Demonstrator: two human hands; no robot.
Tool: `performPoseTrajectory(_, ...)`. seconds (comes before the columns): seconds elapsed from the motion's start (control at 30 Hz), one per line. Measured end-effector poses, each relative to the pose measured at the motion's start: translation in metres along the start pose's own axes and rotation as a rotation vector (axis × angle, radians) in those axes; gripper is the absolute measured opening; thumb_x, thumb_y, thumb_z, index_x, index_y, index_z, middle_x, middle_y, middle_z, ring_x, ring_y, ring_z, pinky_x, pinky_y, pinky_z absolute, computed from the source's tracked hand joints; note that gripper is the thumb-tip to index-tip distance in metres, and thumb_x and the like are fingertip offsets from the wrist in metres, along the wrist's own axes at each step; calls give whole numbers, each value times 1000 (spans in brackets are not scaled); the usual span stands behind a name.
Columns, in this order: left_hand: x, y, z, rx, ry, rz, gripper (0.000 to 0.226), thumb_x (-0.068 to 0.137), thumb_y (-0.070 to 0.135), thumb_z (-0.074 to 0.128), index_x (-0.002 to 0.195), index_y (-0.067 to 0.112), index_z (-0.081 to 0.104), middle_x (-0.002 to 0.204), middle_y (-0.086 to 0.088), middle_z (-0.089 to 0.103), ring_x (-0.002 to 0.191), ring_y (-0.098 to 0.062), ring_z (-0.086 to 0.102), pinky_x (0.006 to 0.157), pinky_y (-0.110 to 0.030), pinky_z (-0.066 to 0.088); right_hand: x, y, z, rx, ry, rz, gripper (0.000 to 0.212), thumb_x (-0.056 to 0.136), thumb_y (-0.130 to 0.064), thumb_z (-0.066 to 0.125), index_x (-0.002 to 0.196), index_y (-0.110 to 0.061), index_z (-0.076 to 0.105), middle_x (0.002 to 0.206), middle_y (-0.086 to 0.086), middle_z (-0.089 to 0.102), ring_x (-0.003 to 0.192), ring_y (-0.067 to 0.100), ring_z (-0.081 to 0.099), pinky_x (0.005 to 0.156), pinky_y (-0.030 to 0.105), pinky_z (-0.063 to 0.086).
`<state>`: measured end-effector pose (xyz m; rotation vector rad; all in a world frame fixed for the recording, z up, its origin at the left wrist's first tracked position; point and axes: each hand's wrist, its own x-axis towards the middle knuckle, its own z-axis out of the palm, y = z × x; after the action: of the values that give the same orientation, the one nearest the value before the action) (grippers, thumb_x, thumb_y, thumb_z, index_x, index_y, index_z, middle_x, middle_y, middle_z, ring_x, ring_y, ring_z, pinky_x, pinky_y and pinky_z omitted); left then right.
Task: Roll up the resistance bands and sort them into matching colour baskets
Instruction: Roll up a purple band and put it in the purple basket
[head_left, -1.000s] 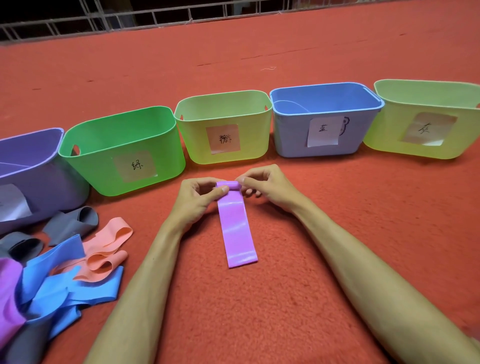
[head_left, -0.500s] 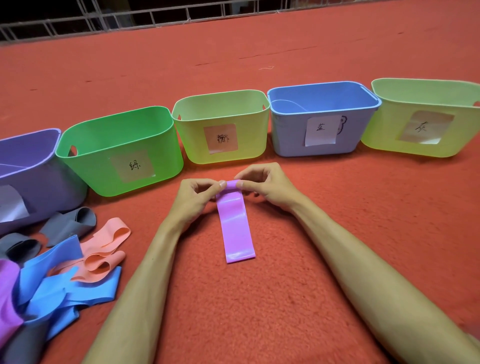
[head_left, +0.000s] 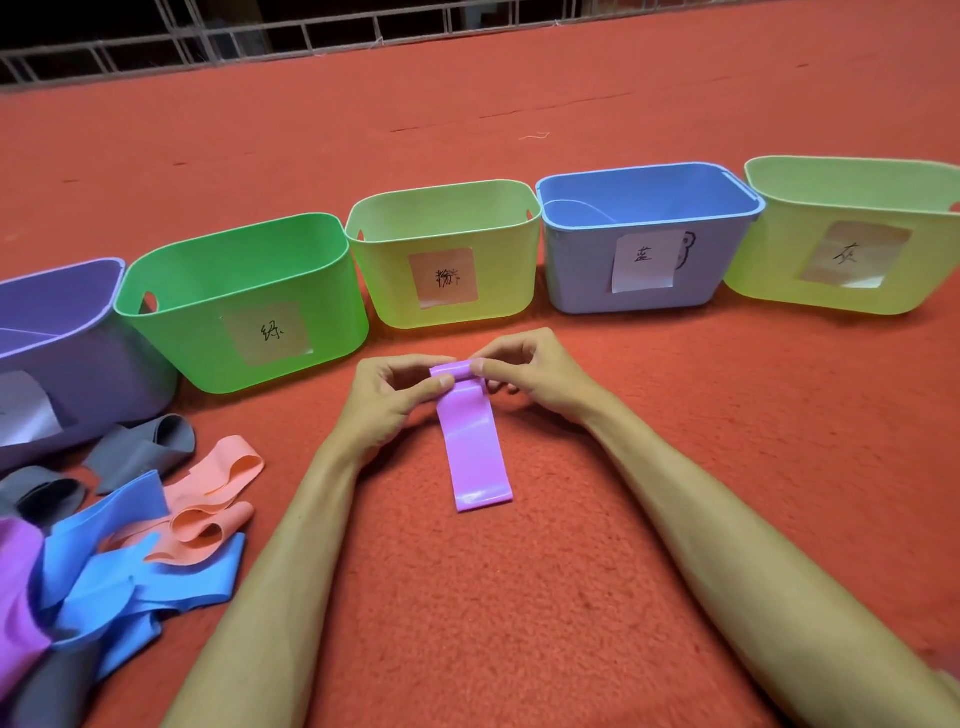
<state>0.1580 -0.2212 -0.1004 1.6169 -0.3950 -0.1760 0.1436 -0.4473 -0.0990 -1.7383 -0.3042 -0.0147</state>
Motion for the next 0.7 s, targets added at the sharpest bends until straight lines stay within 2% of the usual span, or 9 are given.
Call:
performPoseTrajectory(0.1, 2, -1, -1, 61, 6, 47, 30, 86, 3, 79, 116, 2, 76, 112, -13, 78, 102, -19, 72, 97, -37, 56, 0, 1, 0, -1, -3, -2, 16, 96, -8, 71, 105, 4, 76, 77, 0, 73, 67, 5, 60, 59, 14, 44)
performPoseTrajectory(0.2, 2, 0, 0, 71, 0, 50, 28, 87, 3, 78, 115, 4, 76, 110, -13, 78, 99, -17, 71, 94, -30, 55, -1, 1, -2, 4, -4, -7, 17, 96, -8, 71, 108, 3, 76, 80, 0, 74, 69, 4, 61, 58, 15, 44)
performPoseTrajectory(0.3, 2, 1, 3, 89, -37, 12, 19, 92, 10, 75, 110, 4, 77, 97, -6, 79, 88, -13, 69, 84, -27, 54, -1, 2, -4, 18, 6, 4, 18, 95, -9, 73, 111, 0, 76, 85, -1, 77, 72, 4, 65, 58, 17, 46)
performPoseTrajectory(0.4, 2, 0, 4, 65, -35, -23, 13, 95, 13, 71, 100, 2, 77, 83, -2, 74, 79, -12, 64, 74, -25, 52, -2, 2, -4, 50, 7, -5, 21, 92, -1, 74, 112, 6, 73, 88, 3, 77, 74, 3, 67, 60, 14, 47)
performPoseTrajectory(0.47, 1, 1, 4, 67, -39, -8, 12, 96, 8, 70, 101, 0, 76, 87, -5, 76, 79, -10, 67, 73, -22, 54, -3, 1, -3, 69, 5, -13, 24, 90, 5, 73, 113, 10, 71, 88, 4, 76, 73, 1, 68, 61, 12, 47)
performPoseTrajectory(0.57, 0, 2, 5, 93, -49, 41, 18, 95, 2, 69, 110, -6, 74, 99, -13, 78, 84, -10, 70, 78, -20, 55, -1, 2, -3, 44, -5, -4, 23, 89, 4, 75, 111, 8, 71, 86, 9, 74, 71, 4, 65, 60, 13, 45)
performPoseTrajectory(0.63, 0, 3, 4, 67, -51, 45, 21, 94, 1, 70, 113, -6, 74, 108, -19, 77, 91, -15, 71, 83, -24, 57, 1, 1, -1, 18, -10, 26, 22, 91, -1, 74, 112, 3, 71, 84, 12, 73, 70, 7, 63, 60, 15, 44)
performPoseTrajectory(0.7, 1, 2, 2, 58, -55, 56, 24, 92, 1, 72, 115, -4, 74, 111, -19, 77, 97, -18, 71, 89, -29, 57, 3, -1, 0, 1, -22, 53, 16, 94, -7, 72, 109, -1, 73, 79, 7, 72, 69, 7, 61, 60, 13, 44)
